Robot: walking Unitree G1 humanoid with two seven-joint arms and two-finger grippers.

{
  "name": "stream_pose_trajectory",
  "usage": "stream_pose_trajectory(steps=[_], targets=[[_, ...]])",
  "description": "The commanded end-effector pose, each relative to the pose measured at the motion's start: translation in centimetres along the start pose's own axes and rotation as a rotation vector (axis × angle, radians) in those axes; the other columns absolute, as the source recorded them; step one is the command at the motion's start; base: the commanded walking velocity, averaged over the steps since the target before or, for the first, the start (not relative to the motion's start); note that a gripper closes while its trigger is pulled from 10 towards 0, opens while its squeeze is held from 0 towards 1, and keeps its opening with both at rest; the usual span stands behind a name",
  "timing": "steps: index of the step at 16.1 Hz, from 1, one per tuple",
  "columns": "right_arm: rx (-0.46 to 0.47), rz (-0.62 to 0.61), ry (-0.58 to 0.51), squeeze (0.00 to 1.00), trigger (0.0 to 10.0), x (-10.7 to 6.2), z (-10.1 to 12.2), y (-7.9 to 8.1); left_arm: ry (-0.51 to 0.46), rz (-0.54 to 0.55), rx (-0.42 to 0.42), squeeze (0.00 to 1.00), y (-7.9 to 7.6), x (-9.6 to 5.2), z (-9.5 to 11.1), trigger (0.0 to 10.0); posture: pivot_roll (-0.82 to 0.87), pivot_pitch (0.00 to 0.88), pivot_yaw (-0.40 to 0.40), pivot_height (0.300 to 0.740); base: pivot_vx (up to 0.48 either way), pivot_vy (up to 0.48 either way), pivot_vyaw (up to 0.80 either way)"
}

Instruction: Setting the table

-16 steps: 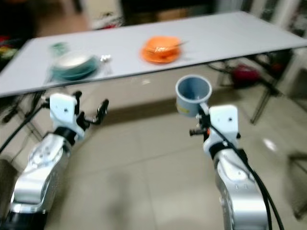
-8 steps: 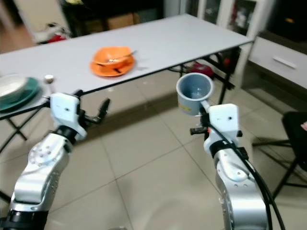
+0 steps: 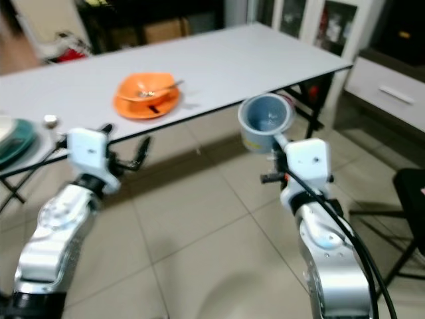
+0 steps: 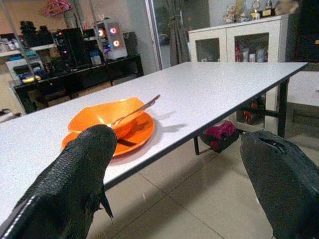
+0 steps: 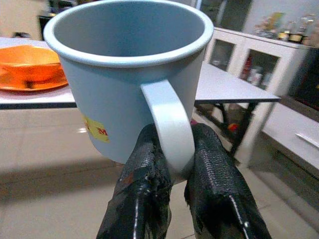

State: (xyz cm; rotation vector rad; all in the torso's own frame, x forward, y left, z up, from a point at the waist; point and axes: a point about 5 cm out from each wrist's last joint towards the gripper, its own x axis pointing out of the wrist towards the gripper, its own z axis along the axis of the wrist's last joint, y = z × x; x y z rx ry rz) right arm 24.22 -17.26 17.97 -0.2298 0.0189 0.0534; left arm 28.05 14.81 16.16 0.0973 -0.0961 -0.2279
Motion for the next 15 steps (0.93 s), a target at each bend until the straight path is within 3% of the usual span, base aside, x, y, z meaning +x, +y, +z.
stream_pose_trajectory(steps=[1,4,8,15], targets=[[-0.013,-0.034,-0.037,0.00,10.0,-0.17,0.61,-0.78,-0.022,-0.017,-0.002,0.00,-0.59,0.25,0.46,10.0,-0.01,0.000,0.090,0.740,0.401,0.000,0.00],[-0.030,-0.010,-0.041,0.00,10.0,-0.08,0.78,-0.56,-0.028,-0.016,-0.004,0.00,-0.59,0.41,0.60,10.0,-0.01,0.000,0.089,0.740,0.404,0.000,0.00],[-0.031,-0.012,-0.048,0.00,10.0,-0.05,0.88,-0.51,-0.028,-0.019,-0.006,0.00,-0.55,0.46,0.62,10.0,-0.01,0.000,0.092,0.740,0.403,0.000,0.80],[-0.031,-0.003,-0.061,0.00,10.0,0.00,0.98,-0.31,-0.023,-0.023,0.004,0.00,-0.54,0.39,0.52,10.0,-0.01,0.000,0.091,0.740,0.402,0.000,0.00]])
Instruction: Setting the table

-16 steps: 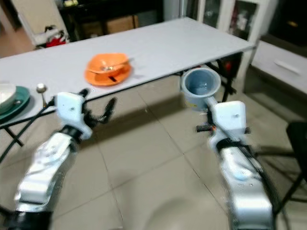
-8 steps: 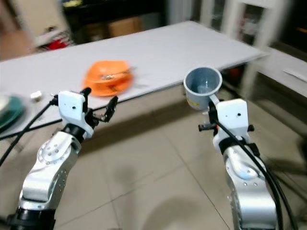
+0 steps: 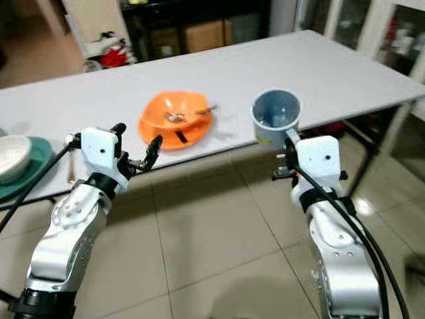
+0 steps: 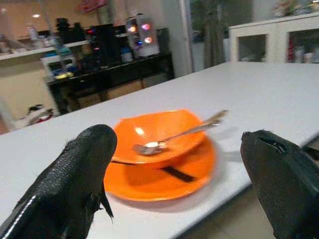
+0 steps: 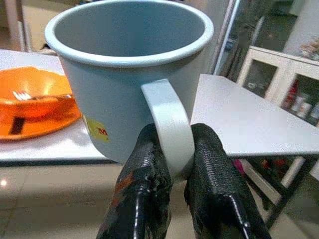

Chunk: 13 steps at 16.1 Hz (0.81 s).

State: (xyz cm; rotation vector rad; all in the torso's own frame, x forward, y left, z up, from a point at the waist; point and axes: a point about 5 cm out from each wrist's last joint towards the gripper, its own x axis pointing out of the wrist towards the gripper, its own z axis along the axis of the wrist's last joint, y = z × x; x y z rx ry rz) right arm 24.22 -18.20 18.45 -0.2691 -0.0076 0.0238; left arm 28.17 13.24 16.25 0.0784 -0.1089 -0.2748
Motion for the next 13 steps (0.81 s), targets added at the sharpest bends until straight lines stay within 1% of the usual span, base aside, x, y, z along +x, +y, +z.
stream_pose_trajectory(steps=[1,8,13], targets=[[0.008,0.028,-0.040,0.00,10.0,0.01,0.73,0.65,-0.005,0.020,0.024,0.00,0.92,-0.15,0.33,10.0,-0.01,0.000,0.091,0.740,0.401,0.000,0.00],[-0.007,0.031,-0.054,0.00,10.0,0.20,1.04,0.23,-0.004,0.021,0.028,0.00,0.73,-0.18,0.24,10.0,0.00,0.000,0.075,0.740,0.402,0.000,0.00],[-0.005,0.096,-0.063,0.00,10.0,0.39,1.23,0.13,0.010,0.032,0.039,0.00,1.09,-0.65,0.05,10.0,0.01,0.000,0.076,0.740,0.403,0.000,0.00]])
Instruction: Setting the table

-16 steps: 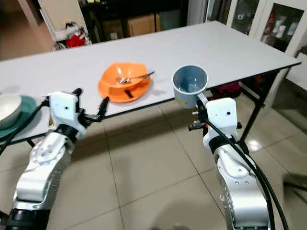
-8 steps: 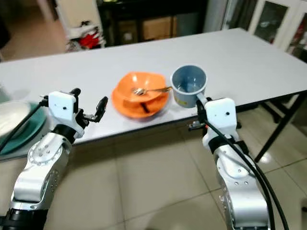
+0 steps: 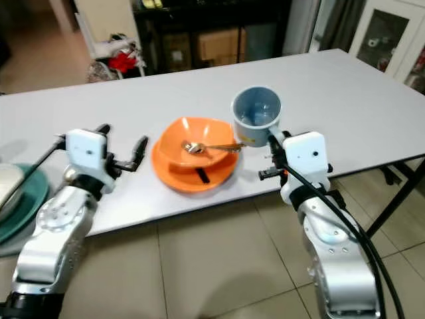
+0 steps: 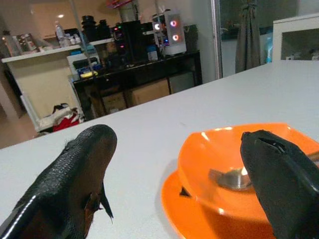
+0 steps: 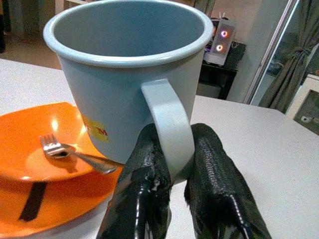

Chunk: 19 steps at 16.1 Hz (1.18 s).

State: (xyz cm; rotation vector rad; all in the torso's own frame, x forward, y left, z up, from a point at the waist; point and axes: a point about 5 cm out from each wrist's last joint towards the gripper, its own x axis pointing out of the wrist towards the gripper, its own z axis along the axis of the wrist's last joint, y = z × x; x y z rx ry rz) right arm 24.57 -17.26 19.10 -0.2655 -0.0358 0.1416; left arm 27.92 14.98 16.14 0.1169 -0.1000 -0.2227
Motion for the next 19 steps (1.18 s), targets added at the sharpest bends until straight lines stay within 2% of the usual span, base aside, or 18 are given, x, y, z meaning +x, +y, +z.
stream_pose_trajectory(steps=[1,4,7,13,17,19], targets=[[-0.012,-0.008,-0.018,0.00,10.0,0.0,0.4,-0.7,-0.002,-0.012,0.000,0.00,-0.4,-0.1,0.2,10.0,0.01,0.000,0.075,0.740,0.401,0.000,0.00],[0.003,0.031,-0.028,0.00,10.0,0.6,0.6,-1.0,0.003,-0.008,-0.001,0.00,-0.4,-0.3,0.1,10.0,0.03,0.000,0.060,0.740,0.405,0.000,0.00],[0.037,0.149,-0.035,0.00,10.0,1.6,1.0,-0.7,0.006,0.007,0.000,0.00,-0.2,-0.4,0.1,10.0,0.04,0.000,0.046,0.740,0.401,0.000,0.00],[0.020,0.259,-0.048,0.00,10.0,3.0,1.5,-0.6,0.011,0.004,0.019,0.00,-0.2,-0.7,0.1,10.0,0.05,0.000,0.047,0.740,0.404,0.000,0.80],[0.042,0.334,-0.042,0.00,10.0,3.4,1.4,-1.1,0.015,-0.010,0.033,0.00,-0.2,-0.7,0.1,10.0,0.05,0.000,0.053,0.740,0.377,0.000,0.00],[0.064,0.416,-0.034,0.00,10.0,3.8,1.6,-1.1,0.024,-0.058,0.018,0.00,-0.6,-0.7,0.1,10.0,0.05,0.000,0.055,0.740,0.000,0.000,0.00]])
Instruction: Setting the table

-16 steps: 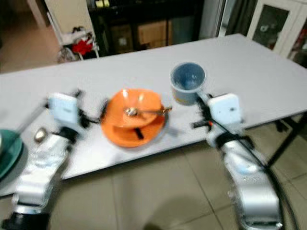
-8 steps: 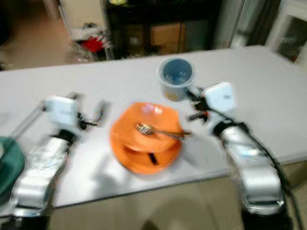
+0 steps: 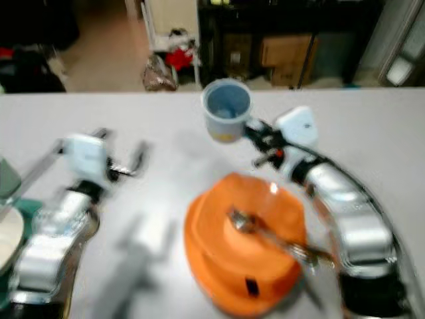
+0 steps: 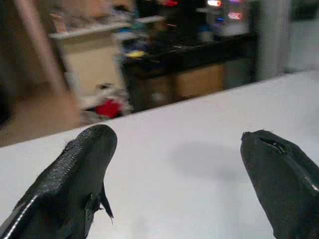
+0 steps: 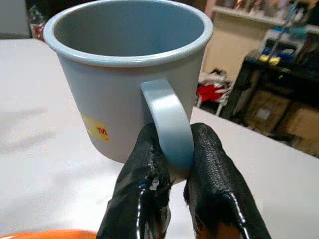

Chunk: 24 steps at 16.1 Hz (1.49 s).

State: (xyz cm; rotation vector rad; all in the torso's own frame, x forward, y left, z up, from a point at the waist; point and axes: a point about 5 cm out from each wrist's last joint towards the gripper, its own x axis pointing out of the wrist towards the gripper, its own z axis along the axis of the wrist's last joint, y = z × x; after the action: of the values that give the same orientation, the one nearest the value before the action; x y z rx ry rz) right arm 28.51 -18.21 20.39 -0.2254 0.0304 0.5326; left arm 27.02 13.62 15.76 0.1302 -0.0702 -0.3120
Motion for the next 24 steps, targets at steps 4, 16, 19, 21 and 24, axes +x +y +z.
stream_pose_trajectory(steps=[4,16,19,21,24], targets=[[0.004,0.208,0.013,0.00,10.0,0.5,0.1,-0.1,0.027,-0.121,0.042,0.00,0.8,-0.4,0.5,10.0,0.05,0.000,0.066,0.740,0.000,0.000,0.00],[0.027,0.369,0.174,0.00,10.0,2.6,-3.1,-3.4,0.125,-0.446,0.013,0.00,-0.9,-1.0,0.5,10.0,0.04,0.000,0.098,0.740,0.000,0.000,0.00],[0.027,0.369,0.174,0.00,10.0,2.6,-3.1,-3.4,0.125,-0.446,0.013,0.00,-0.9,-1.0,0.5,10.0,0.04,0.000,0.098,0.740,0.000,0.000,0.00],[0.027,0.369,0.174,0.00,10.0,2.6,-3.1,-3.4,0.125,-0.446,0.013,0.00,-0.9,-1.0,0.5,10.0,0.04,0.000,0.098,0.740,0.000,0.000,0.00],[0.027,0.369,0.174,0.00,10.0,2.6,-3.1,-3.4,0.125,-0.446,0.013,0.00,-0.9,-1.0,0.5,10.0,0.04,0.000,0.098,0.740,0.000,0.000,0.00]])
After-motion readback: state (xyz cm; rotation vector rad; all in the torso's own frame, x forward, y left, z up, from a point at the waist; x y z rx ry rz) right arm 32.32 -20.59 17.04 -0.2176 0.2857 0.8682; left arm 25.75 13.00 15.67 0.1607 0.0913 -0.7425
